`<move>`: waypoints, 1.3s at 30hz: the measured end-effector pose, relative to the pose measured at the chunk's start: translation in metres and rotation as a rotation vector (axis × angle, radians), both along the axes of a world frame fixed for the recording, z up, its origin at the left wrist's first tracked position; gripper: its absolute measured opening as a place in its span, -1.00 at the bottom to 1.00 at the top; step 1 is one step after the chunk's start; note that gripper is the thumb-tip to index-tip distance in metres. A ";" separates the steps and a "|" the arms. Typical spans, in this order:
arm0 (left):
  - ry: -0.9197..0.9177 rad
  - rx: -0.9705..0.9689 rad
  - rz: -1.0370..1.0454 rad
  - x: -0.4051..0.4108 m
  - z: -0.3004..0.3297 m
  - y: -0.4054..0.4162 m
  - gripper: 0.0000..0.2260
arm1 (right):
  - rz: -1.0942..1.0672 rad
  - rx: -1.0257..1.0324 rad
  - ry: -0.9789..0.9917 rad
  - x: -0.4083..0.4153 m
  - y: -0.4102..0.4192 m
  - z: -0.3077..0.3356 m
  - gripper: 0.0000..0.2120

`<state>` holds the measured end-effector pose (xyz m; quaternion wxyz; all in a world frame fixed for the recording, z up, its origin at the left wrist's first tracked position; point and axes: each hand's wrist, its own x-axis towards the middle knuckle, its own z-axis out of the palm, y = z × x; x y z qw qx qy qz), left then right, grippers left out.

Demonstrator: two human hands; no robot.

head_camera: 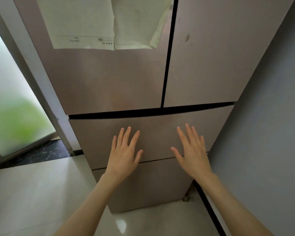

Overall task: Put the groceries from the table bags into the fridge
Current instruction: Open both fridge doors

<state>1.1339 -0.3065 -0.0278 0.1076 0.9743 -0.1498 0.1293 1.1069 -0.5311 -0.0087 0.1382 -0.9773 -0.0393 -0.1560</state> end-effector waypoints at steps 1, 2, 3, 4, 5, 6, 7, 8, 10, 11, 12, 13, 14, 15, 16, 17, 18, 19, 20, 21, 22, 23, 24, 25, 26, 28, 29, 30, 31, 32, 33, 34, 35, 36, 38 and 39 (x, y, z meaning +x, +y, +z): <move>-0.015 -0.021 -0.010 0.009 0.001 -0.004 -0.48 | -0.005 -0.009 -0.016 0.013 -0.002 0.003 -0.34; -0.015 -0.045 -0.023 0.017 0.003 -0.008 -0.47 | -0.007 -0.020 -0.038 0.025 -0.003 0.008 -0.33; -0.012 -0.073 -0.031 0.025 0.004 -0.012 -0.46 | -0.007 -0.033 -0.068 0.038 -0.004 0.013 -0.33; -0.019 -0.103 -0.033 0.033 0.006 -0.016 -0.46 | -0.006 -0.047 -0.101 0.050 -0.006 0.019 -0.32; -0.027 -0.138 -0.028 0.039 0.008 -0.021 -0.45 | -0.006 -0.065 -0.130 0.063 -0.009 0.025 -0.31; -0.031 -0.184 -0.011 0.044 0.012 -0.026 -0.45 | -0.008 -0.086 -0.160 0.076 -0.011 0.031 -0.31; -0.011 -0.257 0.018 0.049 0.016 -0.032 -0.44 | -0.010 -0.103 -0.189 0.088 -0.015 0.035 -0.30; 0.017 -0.350 0.064 0.053 0.021 -0.038 -0.43 | -0.014 -0.110 -0.214 0.098 -0.018 0.038 -0.30; 0.053 -0.539 0.177 0.059 0.031 -0.051 -0.41 | -0.021 -0.112 -0.257 0.115 -0.024 0.035 -0.28; 0.078 -0.633 0.235 0.060 0.037 -0.057 -0.42 | -0.016 -0.116 -0.282 0.119 -0.027 0.030 -0.26; 0.130 -0.777 0.284 0.063 0.044 -0.065 -0.45 | -0.005 -0.125 -0.309 0.123 -0.029 0.026 -0.26; 0.212 -0.995 0.321 0.065 0.052 -0.072 -0.52 | 0.008 -0.135 -0.333 0.126 -0.032 0.022 -0.25; 0.300 -1.278 0.338 0.067 0.062 -0.080 -0.63 | 0.021 -0.146 -0.353 0.128 -0.035 0.019 -0.25; 0.376 -1.565 0.345 0.071 0.069 -0.085 -0.74 | 0.035 -0.155 -0.369 0.130 -0.039 0.017 -0.25; 0.426 -1.813 0.342 0.076 0.074 -0.090 -0.78 | 0.050 -0.163 -0.381 0.131 -0.042 0.015 -0.24; 0.450 -2.009 0.334 0.082 0.079 -0.094 -0.76 | 0.067 -0.167 -0.390 0.132 -0.044 0.014 -0.24; 0.449 -2.149 0.326 0.085 0.083 -0.098 -0.71 | 0.084 -0.165 -0.395 0.133 -0.046 0.013 -0.23; 0.435 -2.243 0.326 0.089 0.086 -0.101 -0.66 | 0.099 -0.157 -0.399 0.134 -0.048 0.012 -0.23; 0.418 -2.310 0.320 0.092 0.088 -0.105 -0.63 | 0.110 -0.149 -0.405 0.134 -0.049 0.011 -0.22; 0.403 -2.357 0.309 0.093 0.089 -0.108 -0.62 | 0.117 -0.147 -0.410 0.133 -0.050 0.011 -0.22; 0.391 -2.386 0.295 0.094 0.089 -0.110 -0.61 | 0.123 -0.152 -0.415 0.132 -0.050 0.012 -0.22; 0.383 -2.393 0.290 0.094 0.088 -0.112 -0.60 | 0.129 -0.158 -0.421 0.131 -0.051 0.012 -0.22; 0.376 -2.384 0.284 0.093 0.087 -0.113 -0.60 | 0.136 -0.162 -0.426 0.131 -0.052 0.013 -0.21; 0.369 -2.368 0.279 0.093 0.084 -0.112 -0.61 | 0.144 -0.164 -0.428 0.130 -0.053 0.013 -0.21; 0.363 -2.344 0.272 0.093 0.082 -0.111 -0.60 | 0.151 -0.166 -0.428 0.130 -0.054 0.014 -0.21; 0.364 -2.282 0.259 0.093 0.078 -0.109 -0.60 | 0.160 -0.174 -0.425 0.129 -0.056 0.015 -0.20; 0.362 -2.254 0.261 0.093 0.076 -0.108 -0.60 | 0.162 -0.180 -0.418 0.129 -0.057 0.015 -0.19; 0.361 -2.231 0.268 0.092 0.076 -0.108 -0.60 | 0.163 -0.187 -0.408 0.128 -0.058 0.015 -0.17; 0.359 -2.213 0.282 0.092 0.076 -0.107 -0.61 | 0.164 -0.194 -0.397 0.127 -0.058 0.017 -0.16; 0.358 -2.202 0.297 0.092 0.077 -0.107 -0.61 | 0.165 -0.198 -0.384 0.126 -0.059 0.018 -0.14; 0.360 -2.197 0.310 0.091 0.079 -0.107 -0.60 | 0.167 -0.197 -0.364 0.125 -0.058 0.020 -0.13; 0.363 -2.194 0.321 0.090 0.080 -0.107 -0.60 | 0.169 -0.194 -0.343 0.123 -0.058 0.022 -0.13; 0.367 -2.191 0.329 0.089 0.081 -0.107 -0.60 | 0.168 -0.191 -0.320 0.121 -0.057 0.024 -0.13; 0.369 -2.189 0.337 0.088 0.082 -0.107 -0.60 | 0.164 -0.193 -0.294 0.119 -0.056 0.026 -0.14; 0.372 -2.187 0.350 0.086 0.083 -0.106 -0.63 | 0.162 -0.218 -0.228 0.115 -0.056 0.032 -0.16; 0.379 -2.182 0.356 0.086 0.083 -0.106 -0.65 | 0.164 -0.238 -0.196 0.114 -0.057 0.035 -0.18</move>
